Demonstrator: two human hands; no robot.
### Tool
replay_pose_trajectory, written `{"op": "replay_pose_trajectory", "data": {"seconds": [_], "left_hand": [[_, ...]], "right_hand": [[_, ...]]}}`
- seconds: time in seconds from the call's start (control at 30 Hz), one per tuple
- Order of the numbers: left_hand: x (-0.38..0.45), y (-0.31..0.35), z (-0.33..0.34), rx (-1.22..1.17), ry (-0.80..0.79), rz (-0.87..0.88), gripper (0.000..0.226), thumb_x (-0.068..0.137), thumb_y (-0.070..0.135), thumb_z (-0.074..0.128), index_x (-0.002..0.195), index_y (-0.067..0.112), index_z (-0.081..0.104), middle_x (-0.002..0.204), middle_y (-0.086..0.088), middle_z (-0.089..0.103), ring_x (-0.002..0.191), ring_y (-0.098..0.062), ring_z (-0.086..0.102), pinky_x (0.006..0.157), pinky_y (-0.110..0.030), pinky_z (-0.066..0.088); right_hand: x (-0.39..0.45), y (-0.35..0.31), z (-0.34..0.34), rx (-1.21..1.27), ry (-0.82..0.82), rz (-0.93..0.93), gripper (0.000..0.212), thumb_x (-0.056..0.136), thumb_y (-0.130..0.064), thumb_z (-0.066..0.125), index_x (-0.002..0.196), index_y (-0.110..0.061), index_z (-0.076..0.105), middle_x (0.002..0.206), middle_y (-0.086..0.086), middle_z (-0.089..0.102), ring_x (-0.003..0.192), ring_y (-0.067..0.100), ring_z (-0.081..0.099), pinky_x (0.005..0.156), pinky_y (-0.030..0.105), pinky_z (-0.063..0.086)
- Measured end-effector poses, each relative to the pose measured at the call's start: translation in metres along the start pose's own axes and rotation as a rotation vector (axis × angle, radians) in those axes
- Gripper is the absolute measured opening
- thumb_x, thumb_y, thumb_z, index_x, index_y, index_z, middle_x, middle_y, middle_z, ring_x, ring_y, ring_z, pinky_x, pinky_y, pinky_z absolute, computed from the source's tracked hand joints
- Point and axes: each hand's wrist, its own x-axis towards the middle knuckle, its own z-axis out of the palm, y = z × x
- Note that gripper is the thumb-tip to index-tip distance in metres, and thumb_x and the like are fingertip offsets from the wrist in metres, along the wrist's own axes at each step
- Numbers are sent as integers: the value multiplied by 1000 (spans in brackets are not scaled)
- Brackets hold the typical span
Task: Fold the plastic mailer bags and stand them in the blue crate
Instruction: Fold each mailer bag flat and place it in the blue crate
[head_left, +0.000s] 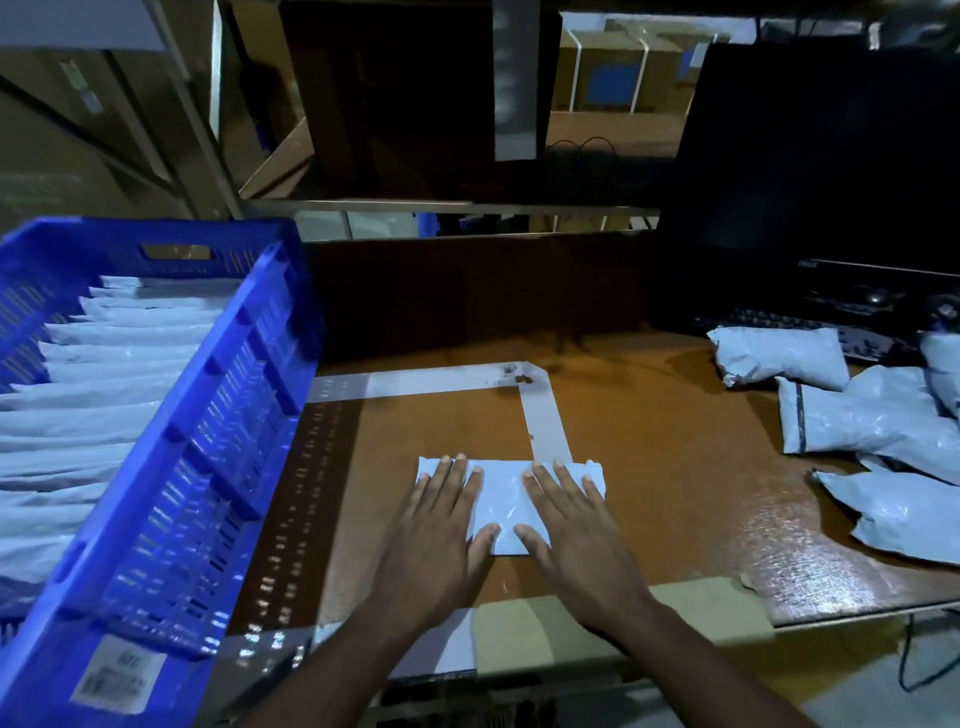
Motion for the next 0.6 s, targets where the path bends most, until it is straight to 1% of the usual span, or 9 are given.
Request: {"op": "replay_pose_trajectory", "data": {"seconds": [0.1, 0.2, 0.27, 0.3, 0.37, 0.43, 0.5, 0.57, 0.6], "left_hand": [[0, 0, -2, -21, 22, -20, 87, 95, 73, 1, 163, 19, 10, 170, 3, 0, 156, -8, -4, 127, -33, 2], [-4, 1, 0, -60, 26, -44, 93, 92, 77, 0, 163, 16, 9, 170, 3, -2, 155, -7, -4, 127, -31, 1], [-1, -1, -1, -45, 30, -46, 92, 93, 76, 2, 163, 17, 8, 170, 3, -2, 155, -7, -5, 127, -31, 1], [0, -2, -2, -34, 29, -42, 91, 94, 76, 5, 163, 17, 8, 170, 4, -2, 155, -7, -5, 127, -31, 1], [-1, -1, -3, -35, 31, -45, 89, 95, 74, 12, 163, 18, 8, 169, 5, -3, 155, -7, -8, 127, -31, 0], [-4, 2, -4, -62, 45, -61, 90, 93, 75, 14, 163, 19, 8, 169, 6, -2, 155, -7, -9, 126, -31, -2], [-4, 2, -7, -65, 40, -69, 94, 90, 81, 7, 163, 21, 8, 170, 6, 0, 155, -7, -7, 125, -28, -5], [-3, 0, -8, -68, 34, -71, 102, 84, 86, -5, 163, 23, 6, 170, 7, 0, 155, -7, -5, 124, -27, -6], [-3, -2, -9, -68, 35, -71, 104, 81, 87, -8, 163, 24, 6, 170, 8, -1, 155, -6, -5, 123, -26, -6]], "right_hand": [[0, 0, -1, -4, -11, 2, 74, 95, -69, -1, 160, -33, -1, 163, -18, -12, 148, 0, -21, 123, 35, -11], [-3, 0, 4, 11, -1, 24, 70, 100, -68, 8, 160, -33, 3, 164, -19, -9, 149, 0, -20, 125, 38, -6], [1, 1, 3, 14, 25, 18, 68, 102, -68, 15, 160, -33, 8, 163, -19, -8, 149, 0, -17, 125, 38, -4], [1, 2, 1, 20, 24, 16, 69, 101, -69, 15, 160, -34, 7, 162, -21, -8, 149, -1, -17, 125, 35, -6], [-5, 5, -1, 44, 0, 23, 73, 98, -72, 13, 160, -36, 3, 161, -23, -11, 147, -4, -19, 121, 28, -12], [-12, 9, -1, 72, 2, 27, 76, 96, -76, 12, 159, -37, 0, 162, -24, -12, 147, -6, -18, 121, 27, -9], [-11, 13, -4, 100, -8, 31, 77, 95, -77, 14, 160, -37, 1, 163, -24, -10, 147, -6, -17, 124, 31, -4], [-9, 14, -10, 145, -41, 29, 76, 95, -74, 19, 159, -37, 4, 162, -25, -8, 147, -8, -16, 125, 33, -1], [-8, 13, -13, 183, -48, 33, 75, 95, -73, 22, 159, -38, 6, 162, -26, -7, 147, -8, -14, 126, 34, 1]]}}
